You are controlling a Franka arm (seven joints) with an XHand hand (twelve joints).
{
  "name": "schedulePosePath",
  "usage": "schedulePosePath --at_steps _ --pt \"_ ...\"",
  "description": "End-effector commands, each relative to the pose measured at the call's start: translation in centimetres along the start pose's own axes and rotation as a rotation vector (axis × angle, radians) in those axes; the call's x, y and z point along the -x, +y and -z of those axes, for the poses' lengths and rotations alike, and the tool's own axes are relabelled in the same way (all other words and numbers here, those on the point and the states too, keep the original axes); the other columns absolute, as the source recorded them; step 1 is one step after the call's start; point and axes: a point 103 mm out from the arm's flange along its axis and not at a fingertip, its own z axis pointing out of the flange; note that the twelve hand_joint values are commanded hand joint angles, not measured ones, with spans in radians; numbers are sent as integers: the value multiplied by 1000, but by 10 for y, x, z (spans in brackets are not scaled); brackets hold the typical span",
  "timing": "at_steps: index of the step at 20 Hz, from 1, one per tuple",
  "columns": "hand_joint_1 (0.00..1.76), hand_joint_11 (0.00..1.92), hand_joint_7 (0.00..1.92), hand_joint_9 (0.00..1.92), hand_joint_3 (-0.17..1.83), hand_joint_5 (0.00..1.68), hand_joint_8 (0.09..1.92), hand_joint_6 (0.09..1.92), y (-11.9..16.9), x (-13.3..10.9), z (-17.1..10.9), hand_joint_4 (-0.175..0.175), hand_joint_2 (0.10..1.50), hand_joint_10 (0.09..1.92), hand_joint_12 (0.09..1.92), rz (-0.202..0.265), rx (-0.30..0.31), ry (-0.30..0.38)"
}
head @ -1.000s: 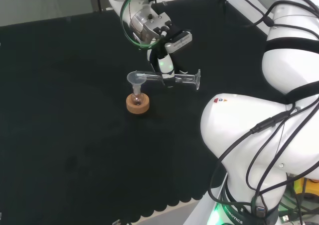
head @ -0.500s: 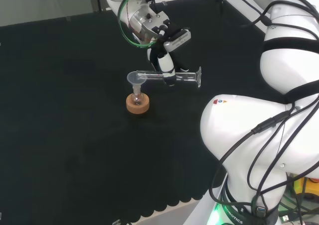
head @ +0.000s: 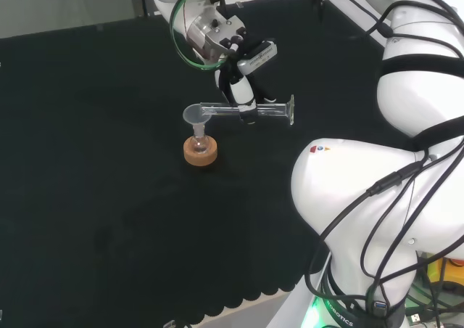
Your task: Pour the water from the graduated cylinder into the round-bottom flask.
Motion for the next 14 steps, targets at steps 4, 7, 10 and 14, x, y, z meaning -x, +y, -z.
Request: schedulePosePath --at_steps 4,7,10,14 --pt "1257 1290 986 1471 -1 950 1027 1035 -3 1 1 -175 1122 87 742 -17 -5 -5" --pt "1257 1291 988 1473 -1 951 1025 1034 -5 2 2 -175 1121 87 741 -19 -4 -5" --pt "1257 1292 989 1475 -1 952 1023 1032 -5 2 2 -175 1121 87 740 -28 -8 -7" --pt "1257 1293 991 1477 -1 954 1021 1030 -5 2 3 -175 1120 87 738 -35 -13 -9"
